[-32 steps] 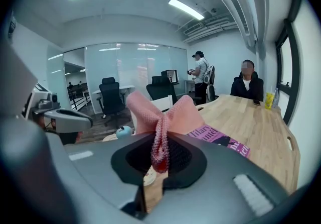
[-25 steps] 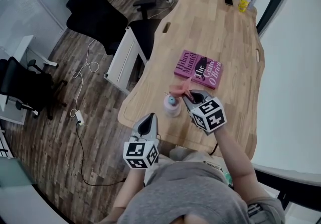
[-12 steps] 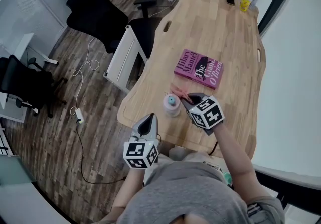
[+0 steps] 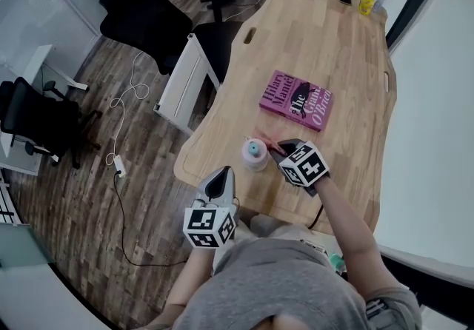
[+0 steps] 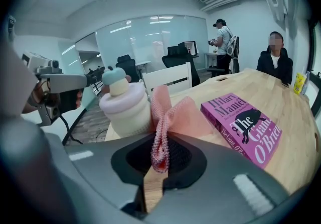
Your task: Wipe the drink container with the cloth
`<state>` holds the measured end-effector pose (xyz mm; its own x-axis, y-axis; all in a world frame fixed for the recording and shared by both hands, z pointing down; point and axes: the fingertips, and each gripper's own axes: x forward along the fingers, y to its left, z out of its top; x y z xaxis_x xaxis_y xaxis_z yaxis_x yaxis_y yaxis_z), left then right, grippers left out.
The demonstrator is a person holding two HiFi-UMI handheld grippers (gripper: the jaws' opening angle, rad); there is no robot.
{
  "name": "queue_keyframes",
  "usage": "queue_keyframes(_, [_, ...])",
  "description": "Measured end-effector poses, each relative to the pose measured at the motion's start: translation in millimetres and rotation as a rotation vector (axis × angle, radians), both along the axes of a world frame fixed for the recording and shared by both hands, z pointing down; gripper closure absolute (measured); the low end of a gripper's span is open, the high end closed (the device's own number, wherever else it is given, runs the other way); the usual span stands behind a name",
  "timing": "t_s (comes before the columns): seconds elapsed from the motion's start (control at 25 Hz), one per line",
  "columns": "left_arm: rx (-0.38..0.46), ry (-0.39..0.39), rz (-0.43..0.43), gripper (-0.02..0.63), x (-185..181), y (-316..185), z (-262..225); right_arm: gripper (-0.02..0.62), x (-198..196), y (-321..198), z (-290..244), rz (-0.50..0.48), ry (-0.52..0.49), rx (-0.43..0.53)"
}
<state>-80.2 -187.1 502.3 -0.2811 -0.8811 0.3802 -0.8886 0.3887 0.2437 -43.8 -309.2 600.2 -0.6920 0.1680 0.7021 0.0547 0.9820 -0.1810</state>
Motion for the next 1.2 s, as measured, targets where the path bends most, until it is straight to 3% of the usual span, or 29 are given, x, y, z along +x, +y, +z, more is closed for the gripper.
queue_keyframes(0.4, [-0.015, -0.003, 0.015, 0.603, -2, -4, 2, 0.569, 2, 2, 42, -0.074, 0.096, 0.034])
queue_keyframes(0.68, [-0.021, -0.001, 0.034, 0.604, -3, -6, 3, 0.569, 5, 4, 68, -0.073, 0.160, 0.053])
queue_keyframes(1.2, [-0.020, -0.004, 0.046, 0.604, 4, 15, -2, 0.569, 18, 2, 78, 0.090, 0.174, 0.068])
